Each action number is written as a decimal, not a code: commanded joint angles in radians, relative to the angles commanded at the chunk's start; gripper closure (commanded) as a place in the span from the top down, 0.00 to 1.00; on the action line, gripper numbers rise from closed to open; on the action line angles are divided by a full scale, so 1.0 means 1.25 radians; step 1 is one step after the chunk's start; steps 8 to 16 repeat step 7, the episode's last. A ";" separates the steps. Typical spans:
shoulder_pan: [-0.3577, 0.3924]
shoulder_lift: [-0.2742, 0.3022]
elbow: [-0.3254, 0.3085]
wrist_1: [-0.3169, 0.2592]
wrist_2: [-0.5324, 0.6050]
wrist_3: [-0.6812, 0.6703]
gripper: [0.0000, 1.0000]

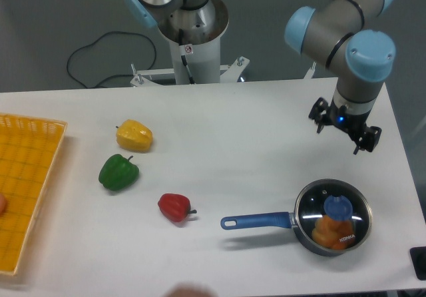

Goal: Close the pot lid
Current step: 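Open the gripper and lift it away from the lid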

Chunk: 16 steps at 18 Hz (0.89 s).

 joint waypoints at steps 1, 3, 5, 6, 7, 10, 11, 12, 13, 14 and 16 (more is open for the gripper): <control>0.004 -0.002 0.000 0.000 -0.001 0.006 1.00; 0.012 -0.009 0.000 0.000 -0.001 0.037 1.00; 0.016 -0.021 0.000 0.006 -0.001 0.060 1.00; 0.020 -0.022 0.001 0.005 -0.002 0.063 1.00; 0.025 -0.021 0.001 0.006 -0.001 0.062 1.00; 0.025 -0.021 0.001 0.006 -0.001 0.062 1.00; 0.025 -0.021 0.001 0.006 -0.001 0.062 1.00; 0.025 -0.021 0.001 0.006 -0.001 0.062 1.00; 0.025 -0.021 0.001 0.006 -0.001 0.062 1.00; 0.025 -0.021 0.001 0.006 -0.001 0.062 1.00; 0.025 -0.021 0.001 0.006 -0.001 0.062 1.00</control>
